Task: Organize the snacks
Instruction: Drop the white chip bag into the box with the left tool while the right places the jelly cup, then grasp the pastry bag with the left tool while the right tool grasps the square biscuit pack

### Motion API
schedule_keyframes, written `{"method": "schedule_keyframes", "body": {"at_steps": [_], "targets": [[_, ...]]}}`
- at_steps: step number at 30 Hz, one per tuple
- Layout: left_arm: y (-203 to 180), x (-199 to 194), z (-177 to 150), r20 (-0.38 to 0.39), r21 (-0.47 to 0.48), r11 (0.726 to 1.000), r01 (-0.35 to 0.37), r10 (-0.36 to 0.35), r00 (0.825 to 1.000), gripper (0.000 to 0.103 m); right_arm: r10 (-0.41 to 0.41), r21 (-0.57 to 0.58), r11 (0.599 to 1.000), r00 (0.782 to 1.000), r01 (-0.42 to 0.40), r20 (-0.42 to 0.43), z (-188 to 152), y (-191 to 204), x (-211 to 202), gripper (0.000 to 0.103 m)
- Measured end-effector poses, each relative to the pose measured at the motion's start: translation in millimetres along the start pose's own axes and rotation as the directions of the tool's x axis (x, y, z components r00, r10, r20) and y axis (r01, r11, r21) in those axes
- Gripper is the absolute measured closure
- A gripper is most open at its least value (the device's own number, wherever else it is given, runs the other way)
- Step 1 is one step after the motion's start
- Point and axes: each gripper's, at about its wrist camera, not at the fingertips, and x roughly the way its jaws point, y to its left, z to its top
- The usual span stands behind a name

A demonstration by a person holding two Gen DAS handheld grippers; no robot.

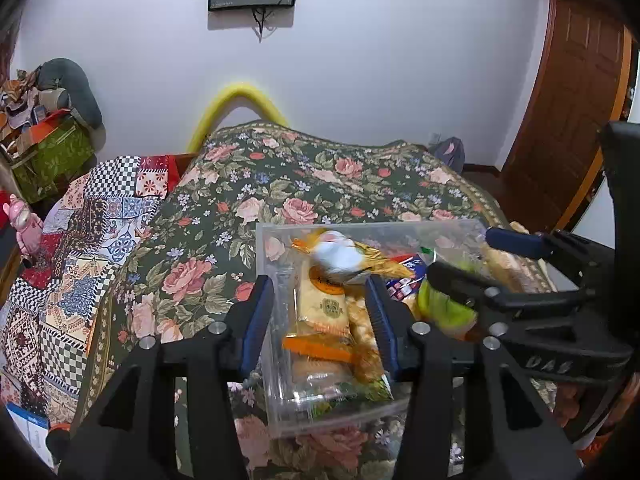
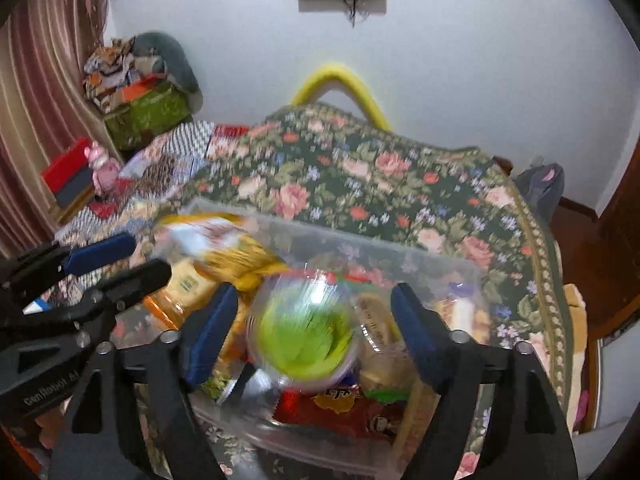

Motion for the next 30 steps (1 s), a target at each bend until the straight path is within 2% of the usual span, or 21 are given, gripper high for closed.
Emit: {"method": "schedule_keyframes", "body": {"at_steps": [6,12,16,22,25,27,30], "targets": [[0,-32,-5,0.022,0.006,1.000,0.004,-0.004,1.000,0.053,0.027,-0.018,0.999,0.998,-0.026,0.049,-4,3,-37,0.023],[-7,-63,-30,0.017,0.026,0.999,0.028,-0.028,0.999,0.046,0.046,-0.046,0.998,0.998,-0.044,0.040,-39,6,-63,0.023],[-13,-74,-54,-0.015,0.045,0.998,0.041,-0.041,0.999,0.044,0.063,-0.048,0.997,0.998,-0.063,0.001,-70,7,-68,0.023],[-21,-80,-100,-0.102,0.046,0.996,0.076,-0.071,0.992,0.043,0.086,-0.023,0.996,0.994,-0.088,-0.073,-120,13,-70,0.023],[-26,-84,-123,-0.127,0.058,0.996,0.071,-0.063,0.990,0.043,0.117,0.005,0.993,0.987,-0.117,-0.108,-144,17,-73,0.023],[-27,-87,-135,-0.137,0.061,0.996,0.064,-0.055,0.989,0.043,0.128,0.006,0.992,0.984,-0.128,-0.128,-157,22,-75,0.022],[-25,-94,-151,-0.152,0.040,0.997,0.067,-0.061,0.987,0.043,0.133,-0.009,0.991,0.982,-0.135,-0.131,-170,35,-78,0.008]]}}
